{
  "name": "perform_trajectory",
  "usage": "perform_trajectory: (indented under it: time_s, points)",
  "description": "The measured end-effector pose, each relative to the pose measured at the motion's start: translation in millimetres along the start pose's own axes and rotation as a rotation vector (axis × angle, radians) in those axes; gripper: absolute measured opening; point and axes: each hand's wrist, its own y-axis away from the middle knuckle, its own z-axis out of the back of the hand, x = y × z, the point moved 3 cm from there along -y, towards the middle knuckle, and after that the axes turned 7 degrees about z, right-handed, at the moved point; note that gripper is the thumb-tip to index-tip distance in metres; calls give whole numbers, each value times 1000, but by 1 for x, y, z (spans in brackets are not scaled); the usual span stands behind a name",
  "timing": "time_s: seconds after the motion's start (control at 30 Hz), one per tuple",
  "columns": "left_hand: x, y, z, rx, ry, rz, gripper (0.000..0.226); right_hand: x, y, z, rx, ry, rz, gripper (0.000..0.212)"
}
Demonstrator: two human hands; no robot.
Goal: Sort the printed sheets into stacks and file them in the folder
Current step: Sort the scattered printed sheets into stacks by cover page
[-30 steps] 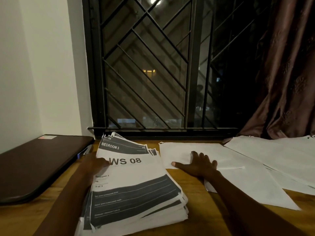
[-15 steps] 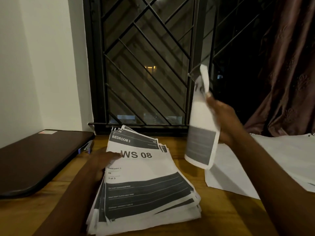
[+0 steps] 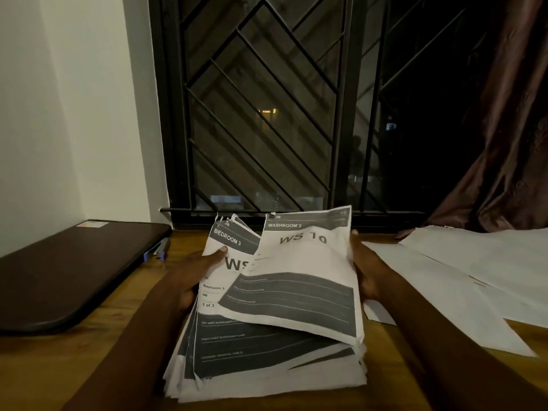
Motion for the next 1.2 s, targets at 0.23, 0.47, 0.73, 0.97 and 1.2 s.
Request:
perform_trajectory:
  time_s: [0.23,0.47,0.73,0.97,1.2]
  points:
    - [5,-12,4,-55,-87,9,23,5,-2,18,-180,439,268,24]
    - [11,-20,-5,-54,18,17,42,-13,4,-9,9,648,349,19]
    - [7,-19,-14,55,-143,50,35,-6,6,-13,-223,939,501,35]
    - [4,-19,-4,-34,-174,34,19,-16,-9,60,-373,1448,41,106]
    - [2,-10,-5,-59,-157,29,7,8,0,56,-349,1302,250,41]
